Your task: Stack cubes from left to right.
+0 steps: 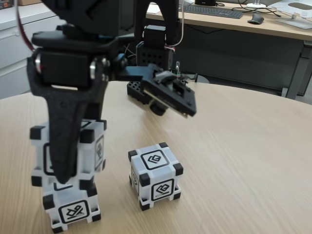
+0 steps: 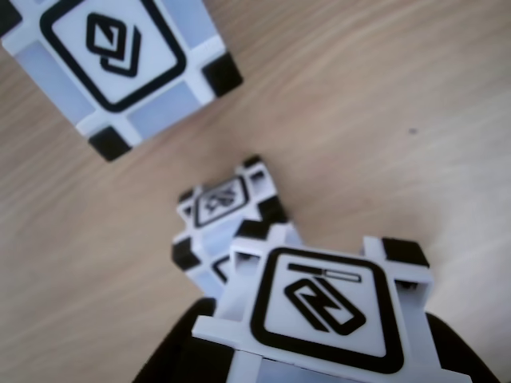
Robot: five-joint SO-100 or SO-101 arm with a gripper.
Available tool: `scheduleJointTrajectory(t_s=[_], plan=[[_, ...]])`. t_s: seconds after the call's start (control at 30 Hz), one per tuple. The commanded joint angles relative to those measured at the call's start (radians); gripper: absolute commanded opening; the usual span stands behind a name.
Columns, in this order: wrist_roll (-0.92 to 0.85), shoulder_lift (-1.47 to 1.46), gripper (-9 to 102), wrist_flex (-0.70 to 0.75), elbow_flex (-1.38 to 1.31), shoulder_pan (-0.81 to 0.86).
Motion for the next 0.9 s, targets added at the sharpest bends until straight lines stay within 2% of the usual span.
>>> scheduleJointTrajectory(t_s=[0.0,0.2,0.87], plan=[[0.015,0.025,0,0.006,0.028,0.006],[0.008,0.025,0,0.003,0.117,-0.002],[-0.044,0.031,0,0.005,0.101,-0.002]])
